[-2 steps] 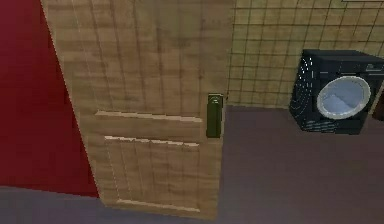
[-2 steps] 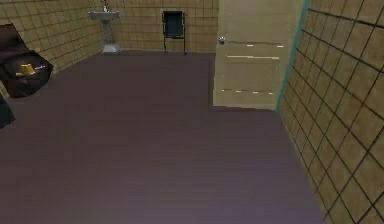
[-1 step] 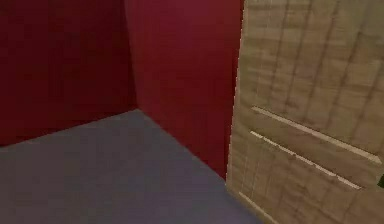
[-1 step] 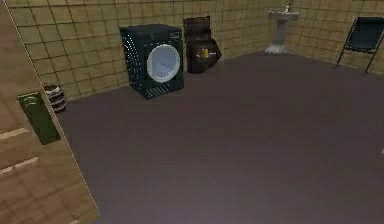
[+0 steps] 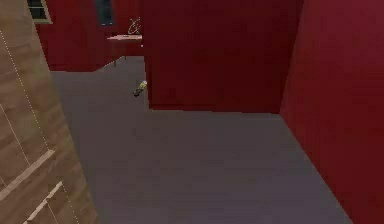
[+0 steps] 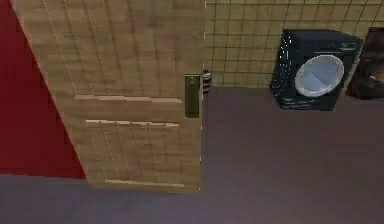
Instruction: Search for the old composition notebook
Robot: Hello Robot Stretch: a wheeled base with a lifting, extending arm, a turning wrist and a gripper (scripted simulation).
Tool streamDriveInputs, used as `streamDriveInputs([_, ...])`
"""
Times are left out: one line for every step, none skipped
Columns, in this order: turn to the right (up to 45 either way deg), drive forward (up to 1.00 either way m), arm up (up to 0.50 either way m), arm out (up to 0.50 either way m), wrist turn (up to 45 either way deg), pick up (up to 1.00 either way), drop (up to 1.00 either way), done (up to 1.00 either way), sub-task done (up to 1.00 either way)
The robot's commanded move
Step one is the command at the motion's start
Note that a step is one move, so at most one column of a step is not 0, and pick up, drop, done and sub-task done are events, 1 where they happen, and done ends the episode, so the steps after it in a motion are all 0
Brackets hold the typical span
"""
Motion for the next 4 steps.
streamDriveInputs([0.0,1.0,0.0,0.0,0.0,0.0,0.0,0.0,0.0])
streamDriveInputs([-9.0,0.0,0.0,0.0,0.0,0.0,0.0,0.0,0.0])
streamDriveInputs([0.0,0.2,0.0,0.0,0.0,0.0,0.0,0.0,0.0])
streamDriveInputs([-27.0,0.0,0.0,0.0,0.0,0.0,0.0,0.0,0.0])
